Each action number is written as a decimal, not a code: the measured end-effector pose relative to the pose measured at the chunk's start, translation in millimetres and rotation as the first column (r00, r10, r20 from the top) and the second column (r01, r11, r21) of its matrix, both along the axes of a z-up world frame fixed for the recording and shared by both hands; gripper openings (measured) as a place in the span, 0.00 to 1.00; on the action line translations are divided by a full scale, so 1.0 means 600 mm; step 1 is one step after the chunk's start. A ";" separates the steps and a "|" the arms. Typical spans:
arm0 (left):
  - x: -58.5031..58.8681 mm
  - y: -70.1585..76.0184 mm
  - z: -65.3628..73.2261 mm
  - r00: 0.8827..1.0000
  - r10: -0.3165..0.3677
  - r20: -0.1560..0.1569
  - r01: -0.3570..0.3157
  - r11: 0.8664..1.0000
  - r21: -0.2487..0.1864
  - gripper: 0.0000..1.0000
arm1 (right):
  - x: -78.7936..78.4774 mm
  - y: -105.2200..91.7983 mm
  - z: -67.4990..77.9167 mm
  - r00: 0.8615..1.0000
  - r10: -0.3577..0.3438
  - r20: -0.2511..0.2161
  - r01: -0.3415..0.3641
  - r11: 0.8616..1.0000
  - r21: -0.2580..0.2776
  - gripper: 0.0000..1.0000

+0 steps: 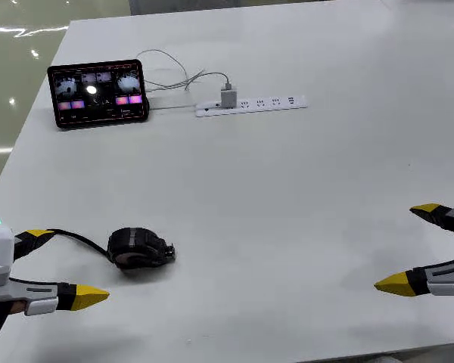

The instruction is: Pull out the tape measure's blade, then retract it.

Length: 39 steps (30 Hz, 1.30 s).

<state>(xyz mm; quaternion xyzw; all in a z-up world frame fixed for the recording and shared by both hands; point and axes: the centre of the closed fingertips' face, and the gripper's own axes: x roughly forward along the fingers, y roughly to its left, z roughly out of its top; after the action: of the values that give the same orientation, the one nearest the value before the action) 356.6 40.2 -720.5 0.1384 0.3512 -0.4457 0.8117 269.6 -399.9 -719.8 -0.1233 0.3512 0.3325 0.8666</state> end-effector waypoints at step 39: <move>0.039 -0.114 -0.022 0.904 -0.427 0.018 0.410 0.879 0.242 0.84 | 0.110 0.246 -0.023 0.941 0.337 0.032 -0.337 0.941 0.019 0.99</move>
<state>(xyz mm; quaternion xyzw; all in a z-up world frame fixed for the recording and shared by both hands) 379.9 -28.1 -733.9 0.3207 0.3336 -0.5610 0.6864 335.5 -252.5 -733.7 -0.1756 0.3087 0.4783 0.8032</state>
